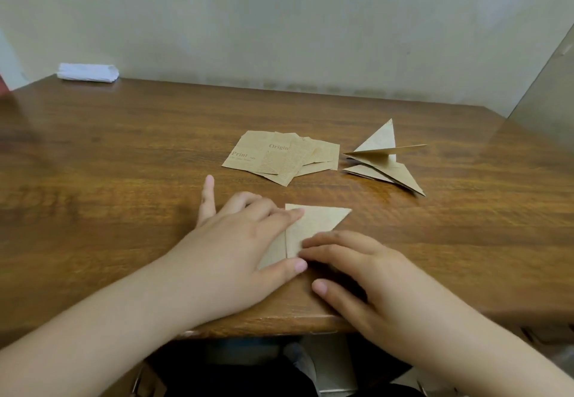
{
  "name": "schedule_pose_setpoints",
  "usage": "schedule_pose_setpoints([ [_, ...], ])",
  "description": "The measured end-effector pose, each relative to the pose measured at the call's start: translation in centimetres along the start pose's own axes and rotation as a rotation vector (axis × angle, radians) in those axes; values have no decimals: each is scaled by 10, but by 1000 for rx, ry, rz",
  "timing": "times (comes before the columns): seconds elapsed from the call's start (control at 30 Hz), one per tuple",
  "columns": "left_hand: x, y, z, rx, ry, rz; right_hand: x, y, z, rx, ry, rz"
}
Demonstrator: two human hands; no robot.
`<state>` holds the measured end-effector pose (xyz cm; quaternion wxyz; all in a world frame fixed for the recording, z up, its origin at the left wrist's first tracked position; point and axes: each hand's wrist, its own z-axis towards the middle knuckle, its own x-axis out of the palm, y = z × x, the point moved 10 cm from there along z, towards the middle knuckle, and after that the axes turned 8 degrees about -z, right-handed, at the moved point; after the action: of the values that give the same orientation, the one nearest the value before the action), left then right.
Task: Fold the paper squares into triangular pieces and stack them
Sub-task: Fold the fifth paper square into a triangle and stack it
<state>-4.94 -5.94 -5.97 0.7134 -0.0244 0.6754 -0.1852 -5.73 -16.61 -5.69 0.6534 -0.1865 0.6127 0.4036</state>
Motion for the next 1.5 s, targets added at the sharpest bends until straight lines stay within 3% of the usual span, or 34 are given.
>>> schedule_pose_setpoints([
  [0.2, 1, -28, -46, 171, -7, -81, -7, -3, -30, -115, 64, -18],
  [0.33, 15, -47, -58, 238, -33, -94, -8, 13, -42, -185, -77, -177],
  [0.47, 17, -55, -58, 265, -59, -200, -12, 18, -52, -183, -254, -123],
  [0.63, 7, -39, -53, 183, -177, -461, -13, 9, -59, -98, -375, 45],
  [0.87, 2, -29, -50, 68, -277, -558, -12, 5, -64, -1, -490, 120],
  [1.0, -1, -19, -45, -32, -265, -616, -17, 2, -52, 6, -416, 106],
  [1.2, -13, 2, -21, -62, -148, -541, -9, 0, -11, -129, -95, 105],
  [1.5, -16, 9, -20, -28, -220, -532, -8, 3, -10, -194, -70, 131],
])
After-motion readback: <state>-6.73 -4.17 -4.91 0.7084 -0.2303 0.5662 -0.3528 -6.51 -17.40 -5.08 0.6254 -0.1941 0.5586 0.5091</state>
